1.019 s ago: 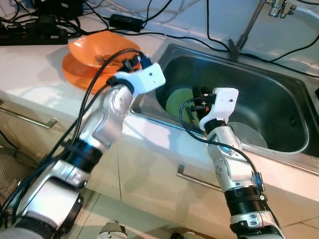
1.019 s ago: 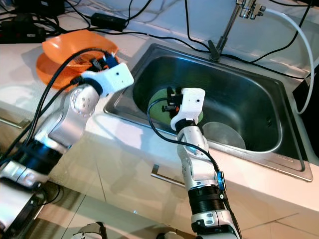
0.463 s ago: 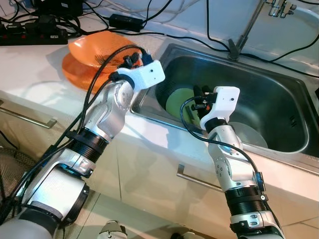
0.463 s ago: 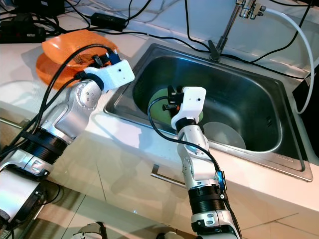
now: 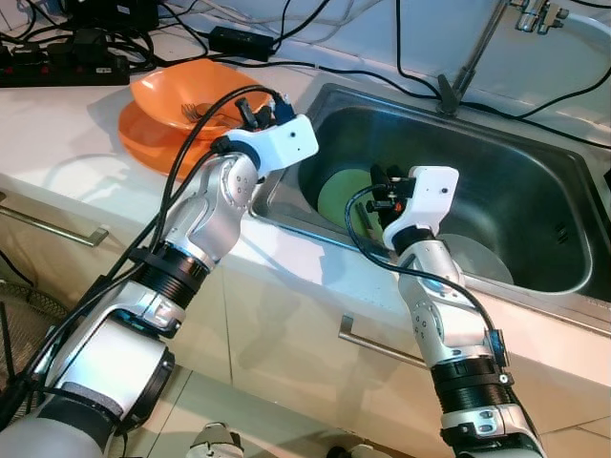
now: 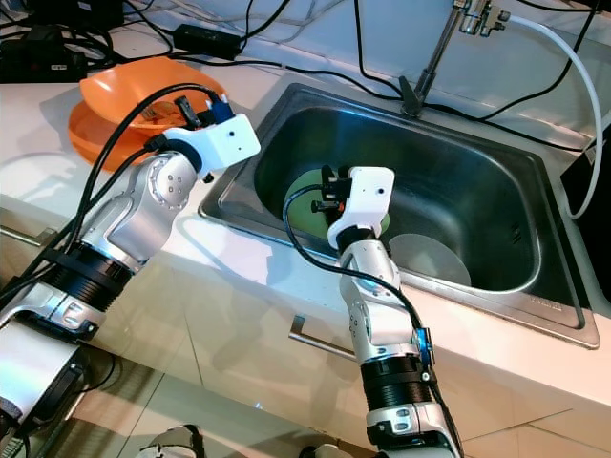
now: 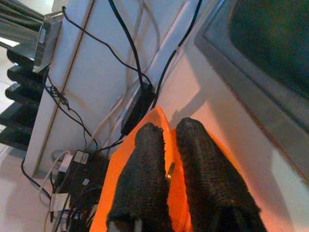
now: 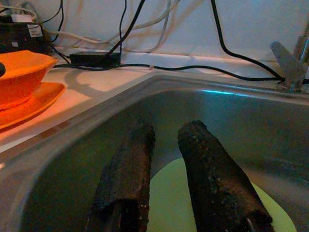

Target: Kitchen organization

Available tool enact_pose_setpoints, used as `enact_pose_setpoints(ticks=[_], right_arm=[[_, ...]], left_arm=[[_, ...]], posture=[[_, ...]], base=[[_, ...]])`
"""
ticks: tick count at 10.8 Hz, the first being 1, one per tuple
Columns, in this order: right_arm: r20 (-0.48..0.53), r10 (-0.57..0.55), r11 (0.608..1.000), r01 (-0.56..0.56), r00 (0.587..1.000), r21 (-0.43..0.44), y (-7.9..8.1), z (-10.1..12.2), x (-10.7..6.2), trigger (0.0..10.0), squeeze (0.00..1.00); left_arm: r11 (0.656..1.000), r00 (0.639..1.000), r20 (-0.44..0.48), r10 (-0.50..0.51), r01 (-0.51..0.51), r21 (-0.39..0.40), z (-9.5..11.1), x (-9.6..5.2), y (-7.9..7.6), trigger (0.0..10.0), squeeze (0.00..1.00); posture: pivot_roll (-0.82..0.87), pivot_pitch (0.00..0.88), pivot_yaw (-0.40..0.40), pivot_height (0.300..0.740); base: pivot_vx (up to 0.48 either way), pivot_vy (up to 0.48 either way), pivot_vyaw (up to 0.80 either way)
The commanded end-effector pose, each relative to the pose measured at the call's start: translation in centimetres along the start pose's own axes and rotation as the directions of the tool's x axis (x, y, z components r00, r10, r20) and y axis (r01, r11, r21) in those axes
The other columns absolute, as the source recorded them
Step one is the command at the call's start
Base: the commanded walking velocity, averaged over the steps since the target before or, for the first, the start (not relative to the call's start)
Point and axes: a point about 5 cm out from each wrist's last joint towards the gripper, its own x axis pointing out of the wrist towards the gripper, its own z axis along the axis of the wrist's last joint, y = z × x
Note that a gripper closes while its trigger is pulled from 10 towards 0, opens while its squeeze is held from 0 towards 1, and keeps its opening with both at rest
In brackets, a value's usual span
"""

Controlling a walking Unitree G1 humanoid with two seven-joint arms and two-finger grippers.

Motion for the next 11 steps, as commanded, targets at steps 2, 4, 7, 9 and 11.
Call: enact_pose_setpoints(ticks=[2, 4, 7, 9, 11], right_arm=[[0.006, -0.02, 1.0, 0.02, 1.0, -0.002, -0.5, 0.3, 0.0, 10.0, 0.0], [0.004, -0.022, 1.0, 0.022, 1.0, 0.0, -0.5, 0.2, -0.1, 10.0, 0.0], [0.002, -0.026, 1.0, 0.026, 1.0, 0.002, -0.6, 0.2, 0.0, 10.0, 0.0], [0.001, -0.028, 1.0, 0.028, 1.0, 0.003, -0.6, 0.2, 0.0, 10.0, 0.0], [0.001, -0.032, 0.999, 0.032, 0.999, 0.005, -0.6, 0.1, 0.0, 10.0, 0.0]], left_arm=[[1.0, 1.0, 0.02, 0.015, -0.015, 0.004, 0.6, 0.2, 0.3, 0.0, 0.0], [1.0, 0.999, 0.022, 0.025, -0.025, 0.006, 0.6, 0.2, 0.4, 0.0, 0.0], [0.996, 0.993, 0.088, 0.079, -0.082, 0.027, 1.6, 0.1, 1.2, 0.0, 0.0], [0.988, 0.975, 0.172, 0.14, -0.15, 0.043, 2.8, -0.1, 1.9, 0.0, 0.0], [0.966, 0.937, 0.263, 0.231, -0.252, 0.049, 4.3, -0.6, 3.2, 0.0, 0.0]], posture=[[0.05, 0.069, -0.127, 0.74], [0.05, 0.068, -0.127, 0.74], [0.05, 0.069, -0.132, 0.74], [0.05, 0.068, -0.131, 0.74], [0.05, 0.068, -0.131, 0.74]], base=[[0.0, 0.0, 0.0], [0.0, 0.0, 0.0], [0.0, 0.0, 0.0], [0.0, 0.0, 0.0], [0.0, 0.0, 0.0]])
